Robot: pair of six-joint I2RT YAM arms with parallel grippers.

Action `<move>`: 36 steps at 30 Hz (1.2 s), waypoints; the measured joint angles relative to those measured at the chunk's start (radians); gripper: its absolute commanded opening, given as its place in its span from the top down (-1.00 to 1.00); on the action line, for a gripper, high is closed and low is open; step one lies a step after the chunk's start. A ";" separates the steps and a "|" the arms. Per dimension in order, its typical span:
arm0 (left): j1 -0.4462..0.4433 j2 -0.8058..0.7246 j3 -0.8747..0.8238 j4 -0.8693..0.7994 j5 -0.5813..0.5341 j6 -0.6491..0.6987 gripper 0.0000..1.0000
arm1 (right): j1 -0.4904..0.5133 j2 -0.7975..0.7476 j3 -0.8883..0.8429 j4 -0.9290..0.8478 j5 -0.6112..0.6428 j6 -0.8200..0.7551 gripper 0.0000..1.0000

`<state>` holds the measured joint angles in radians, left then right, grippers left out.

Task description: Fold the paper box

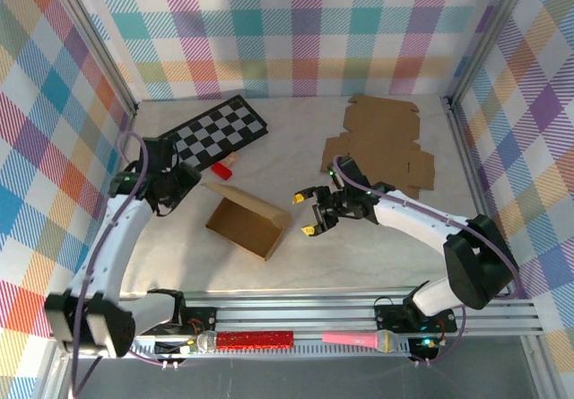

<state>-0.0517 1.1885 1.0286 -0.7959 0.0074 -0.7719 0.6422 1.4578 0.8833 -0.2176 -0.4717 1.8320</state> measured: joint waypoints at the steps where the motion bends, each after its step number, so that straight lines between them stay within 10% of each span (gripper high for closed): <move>1: 0.030 0.040 -0.054 0.023 0.006 -0.001 0.36 | 0.001 0.002 -0.014 0.017 0.001 0.014 -0.50; 7: 0.087 0.166 -0.183 0.118 0.082 0.008 0.78 | -0.003 0.078 -0.039 0.127 0.004 0.064 -0.55; 15: 0.073 0.203 -0.329 0.291 0.218 -0.038 0.82 | -0.051 0.159 -0.035 0.175 -0.035 0.059 -0.60; 24: -0.170 0.076 -0.451 0.422 0.235 -0.259 0.82 | -0.207 0.221 0.062 0.093 -0.154 -0.080 -0.56; 36: -0.277 -0.190 -0.359 0.175 0.175 -0.312 0.00 | -0.455 0.223 0.262 -0.272 -0.257 -0.502 -0.46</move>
<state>-0.3290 0.9981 0.6697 -0.6209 0.1822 -1.0836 0.1875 1.6806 1.1450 -0.4896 -0.7284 1.3296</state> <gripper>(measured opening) 0.483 0.739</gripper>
